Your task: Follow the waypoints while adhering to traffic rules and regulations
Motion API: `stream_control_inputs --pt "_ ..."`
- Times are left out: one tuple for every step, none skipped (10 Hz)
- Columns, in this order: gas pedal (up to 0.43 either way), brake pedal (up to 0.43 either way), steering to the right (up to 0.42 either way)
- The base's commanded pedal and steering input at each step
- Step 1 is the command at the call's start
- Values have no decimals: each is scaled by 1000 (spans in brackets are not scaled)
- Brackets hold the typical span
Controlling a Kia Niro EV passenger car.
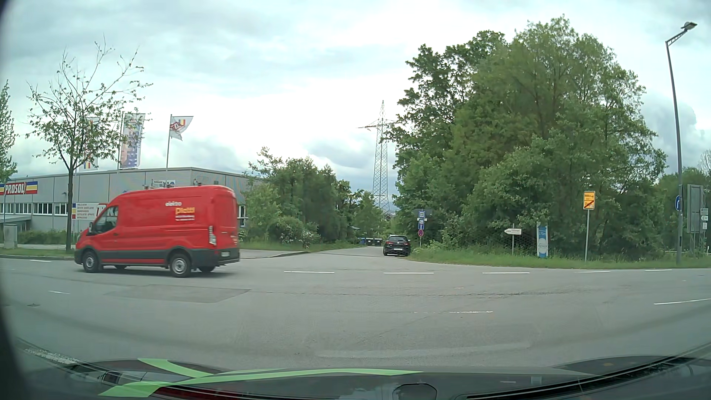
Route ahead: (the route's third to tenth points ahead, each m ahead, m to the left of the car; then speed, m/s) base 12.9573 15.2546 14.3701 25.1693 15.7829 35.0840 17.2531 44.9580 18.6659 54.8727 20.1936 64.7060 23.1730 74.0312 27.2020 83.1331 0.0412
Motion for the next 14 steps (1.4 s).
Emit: stream_control_inputs --pt "0 159 -8" --pt "0 159 -9" --pt "0 159 -9" --pt "0 159 -9" --pt "0 159 -9" --pt "0 159 -9" --pt "0 159 -9" --pt "0 159 -9" --pt "0 159 -9" --pt "0 159 -8" --pt "0 159 -8" --pt "0 159 -9" --pt "0 159 -9" --pt "0 159 -8"
